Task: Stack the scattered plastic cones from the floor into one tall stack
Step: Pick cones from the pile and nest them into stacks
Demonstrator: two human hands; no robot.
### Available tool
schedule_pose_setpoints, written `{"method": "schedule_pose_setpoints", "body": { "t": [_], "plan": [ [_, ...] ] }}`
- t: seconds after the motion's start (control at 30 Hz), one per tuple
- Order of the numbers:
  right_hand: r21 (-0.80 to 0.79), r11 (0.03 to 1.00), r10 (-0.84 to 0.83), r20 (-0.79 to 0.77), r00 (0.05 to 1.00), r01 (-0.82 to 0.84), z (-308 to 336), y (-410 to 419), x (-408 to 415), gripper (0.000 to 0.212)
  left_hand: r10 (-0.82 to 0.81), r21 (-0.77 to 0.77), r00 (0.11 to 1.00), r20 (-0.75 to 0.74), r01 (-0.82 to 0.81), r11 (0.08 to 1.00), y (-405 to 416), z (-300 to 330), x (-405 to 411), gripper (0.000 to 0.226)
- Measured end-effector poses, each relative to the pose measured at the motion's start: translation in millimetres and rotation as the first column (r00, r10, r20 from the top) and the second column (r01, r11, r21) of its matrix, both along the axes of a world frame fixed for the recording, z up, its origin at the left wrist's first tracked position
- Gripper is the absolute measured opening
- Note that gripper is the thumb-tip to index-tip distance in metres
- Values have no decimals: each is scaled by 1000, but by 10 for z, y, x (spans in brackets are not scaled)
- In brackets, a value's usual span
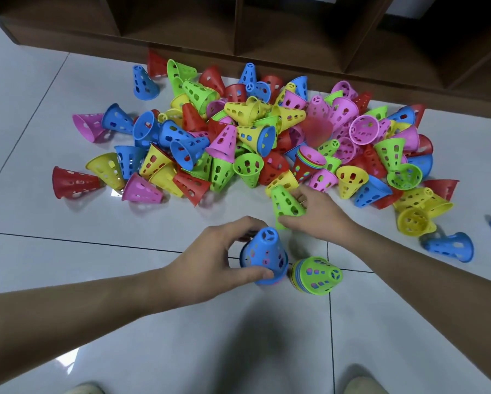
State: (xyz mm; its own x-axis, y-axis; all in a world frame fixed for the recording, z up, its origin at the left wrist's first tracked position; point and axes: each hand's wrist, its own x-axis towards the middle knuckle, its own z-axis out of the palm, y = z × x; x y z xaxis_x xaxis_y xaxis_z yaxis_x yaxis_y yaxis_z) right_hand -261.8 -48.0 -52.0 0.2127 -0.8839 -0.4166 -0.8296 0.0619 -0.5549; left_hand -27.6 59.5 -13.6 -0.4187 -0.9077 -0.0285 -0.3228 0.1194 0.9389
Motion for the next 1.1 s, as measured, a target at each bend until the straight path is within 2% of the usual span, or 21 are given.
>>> {"method": "schedule_pose_setpoints", "body": {
  "t": [0.13, 0.27, 0.43, 0.67, 0.8, 0.87, 1.0, 1.1],
  "plan": [
    [-10, 999, -41, 234, 971, 44, 314, 250, -260, 47, -87, 47, 995, 47, 85, 995, 54, -126, -132, 45],
    [-60, 997, -19, 303, 953, 39, 508, 529, -455, 37, -131, 42, 986, 105, 128, 991, 72, -266, -219, 46],
    [-87, 996, 45, 292, 955, -20, 536, 746, -596, 32, -161, 17, 974, 159, 160, 987, 102, -405, -310, 50],
    [-178, 978, 150, 219, 964, -111, 525, 919, -735, 42, -129, 32, 958, 255, 125, 992, 101, -533, -303, 58],
    [-170, 968, 213, 169, 962, -184, 427, 926, -820, 41, -187, 46, 942, 279, 181, 982, 55, -552, -167, 76],
    [-152, 968, 224, 181, 958, -197, 401, 891, -824, 37, -199, 20, 939, 280, 201, 979, 2, -556, -62, 78],
    [-172, 972, 199, 251, 947, -159, 335, 689, -735, 32, 3, -141, 909, 417, 62, 988, -292, -719, 277, 63],
    [-213, 970, 165, 244, 956, -113, 175, 430, -617, 31, 211, -295, 776, 595, -33, 955, -609, -897, 594, 52]
  ]
}}
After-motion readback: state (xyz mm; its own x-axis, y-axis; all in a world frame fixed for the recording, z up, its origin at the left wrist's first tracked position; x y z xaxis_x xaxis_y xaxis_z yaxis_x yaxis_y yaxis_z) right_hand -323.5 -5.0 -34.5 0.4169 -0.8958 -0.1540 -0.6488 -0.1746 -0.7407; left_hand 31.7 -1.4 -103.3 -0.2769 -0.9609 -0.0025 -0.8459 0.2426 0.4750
